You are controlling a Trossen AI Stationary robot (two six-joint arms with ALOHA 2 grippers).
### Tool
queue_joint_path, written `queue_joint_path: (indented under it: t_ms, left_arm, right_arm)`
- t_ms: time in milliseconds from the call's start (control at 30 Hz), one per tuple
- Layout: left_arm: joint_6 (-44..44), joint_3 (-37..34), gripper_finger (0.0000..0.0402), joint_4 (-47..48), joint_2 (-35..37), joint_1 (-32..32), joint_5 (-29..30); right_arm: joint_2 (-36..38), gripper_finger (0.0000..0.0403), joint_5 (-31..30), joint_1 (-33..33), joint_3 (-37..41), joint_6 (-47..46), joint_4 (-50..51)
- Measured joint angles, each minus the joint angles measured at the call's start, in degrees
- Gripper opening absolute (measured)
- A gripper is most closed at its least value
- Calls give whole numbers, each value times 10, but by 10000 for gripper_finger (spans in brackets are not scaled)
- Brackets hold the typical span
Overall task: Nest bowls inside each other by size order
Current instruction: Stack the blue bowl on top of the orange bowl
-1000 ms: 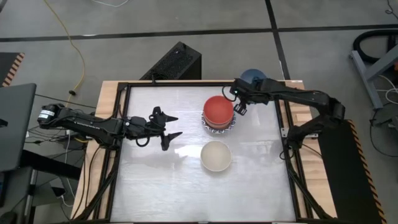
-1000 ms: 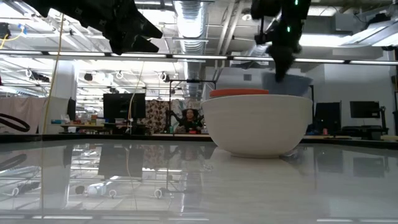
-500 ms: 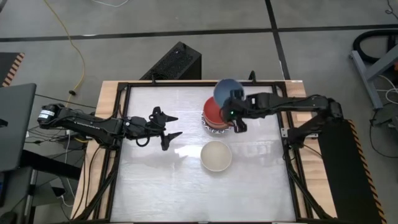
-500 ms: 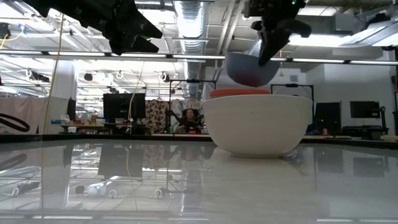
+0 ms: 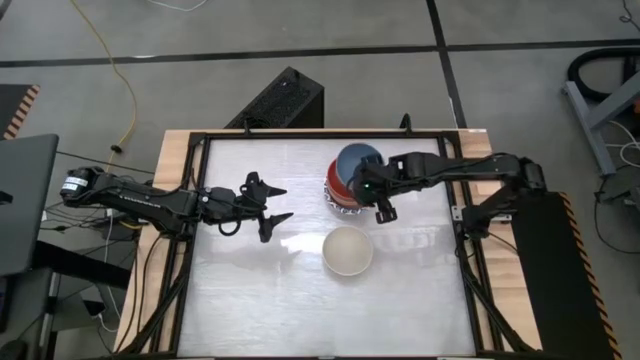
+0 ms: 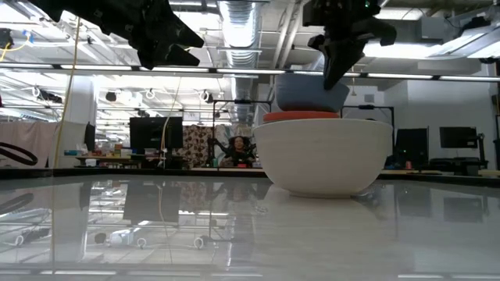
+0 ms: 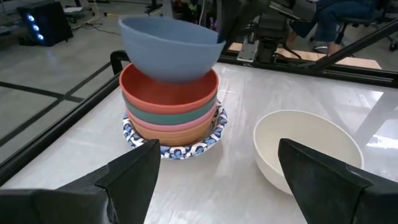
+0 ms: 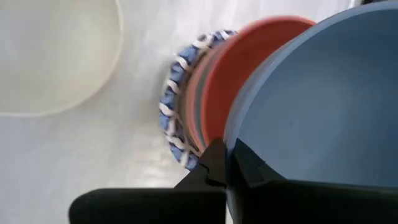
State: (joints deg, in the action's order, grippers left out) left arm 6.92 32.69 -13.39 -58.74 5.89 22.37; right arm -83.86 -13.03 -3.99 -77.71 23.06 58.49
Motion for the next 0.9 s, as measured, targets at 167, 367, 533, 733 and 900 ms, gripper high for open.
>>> queue_joint_path:
  t_ms: [167,367,533,733,900]
  left_arm:
    - [-1,0,314,0,0,0,0]
    - [-2,0,314,0,0,0,0]
    - [-2,0,314,3,0,0,0]
    - [-2,0,314,2,0,0,0]
    - [-2,0,314,2,0,0,0]
  right_arm:
    - [-10,6,27,-12,0,1,-8]
    - [-17,6,34,-15,0,13,-17]
    - [-17,6,66,-18,0,14,-24]
    - [-17,19,73,-26,0,-10,-24]
    - [-17,48,73,-34,0,-25,-30]
